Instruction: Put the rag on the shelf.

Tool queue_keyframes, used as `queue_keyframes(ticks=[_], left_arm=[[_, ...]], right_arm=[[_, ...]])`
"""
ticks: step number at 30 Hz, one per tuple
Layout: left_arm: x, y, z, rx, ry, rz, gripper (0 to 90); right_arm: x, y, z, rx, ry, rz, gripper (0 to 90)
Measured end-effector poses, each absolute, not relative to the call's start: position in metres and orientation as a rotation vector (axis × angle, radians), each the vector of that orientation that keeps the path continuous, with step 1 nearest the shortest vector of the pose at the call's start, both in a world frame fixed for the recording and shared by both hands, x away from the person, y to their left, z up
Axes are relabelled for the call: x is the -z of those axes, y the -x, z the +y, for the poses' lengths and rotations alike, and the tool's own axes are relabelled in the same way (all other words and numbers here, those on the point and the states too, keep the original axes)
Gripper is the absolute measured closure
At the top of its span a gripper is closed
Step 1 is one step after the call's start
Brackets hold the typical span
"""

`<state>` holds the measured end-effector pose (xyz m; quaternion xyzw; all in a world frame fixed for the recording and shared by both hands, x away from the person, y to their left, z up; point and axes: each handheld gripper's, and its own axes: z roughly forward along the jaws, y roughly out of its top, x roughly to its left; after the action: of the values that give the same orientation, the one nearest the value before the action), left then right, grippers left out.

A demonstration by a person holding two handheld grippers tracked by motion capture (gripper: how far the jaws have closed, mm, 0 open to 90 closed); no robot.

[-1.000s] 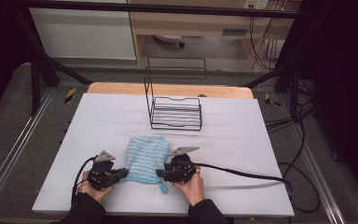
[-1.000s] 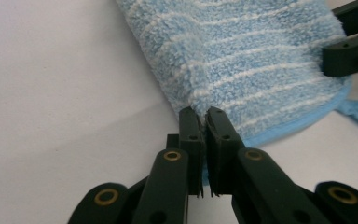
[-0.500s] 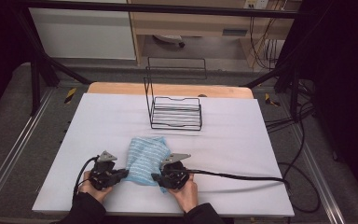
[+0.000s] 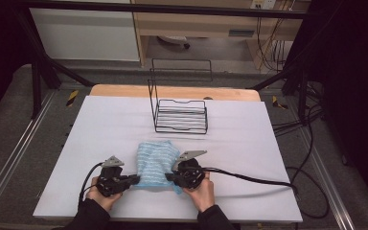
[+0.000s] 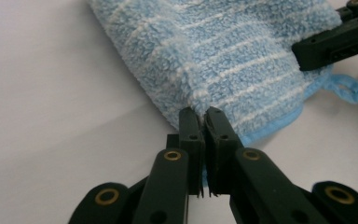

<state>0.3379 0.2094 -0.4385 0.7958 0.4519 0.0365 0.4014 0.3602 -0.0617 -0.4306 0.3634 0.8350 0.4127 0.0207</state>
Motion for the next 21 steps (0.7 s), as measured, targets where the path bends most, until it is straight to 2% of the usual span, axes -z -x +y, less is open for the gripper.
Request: queue_keyframes(ticks=[10, 16, 21], left_arm=[[0.442, -0.328, 0.173, -0.053, -2.058, 1.037, 86.4], [0.441, -0.322, 0.170, -0.115, -2.094, 1.019, 86.1], [0.441, -0.323, 0.177, -0.116, -2.087, 1.045, 84.4]], right_arm=[[0.435, -0.339, -0.098, -1.184, -1.191, 2.604, 82.3], [0.446, -0.339, -0.103, -1.226, -1.212, 2.551, 80.0], [0.451, -0.347, -0.100, -1.290, -1.134, 2.531, 76.3]])
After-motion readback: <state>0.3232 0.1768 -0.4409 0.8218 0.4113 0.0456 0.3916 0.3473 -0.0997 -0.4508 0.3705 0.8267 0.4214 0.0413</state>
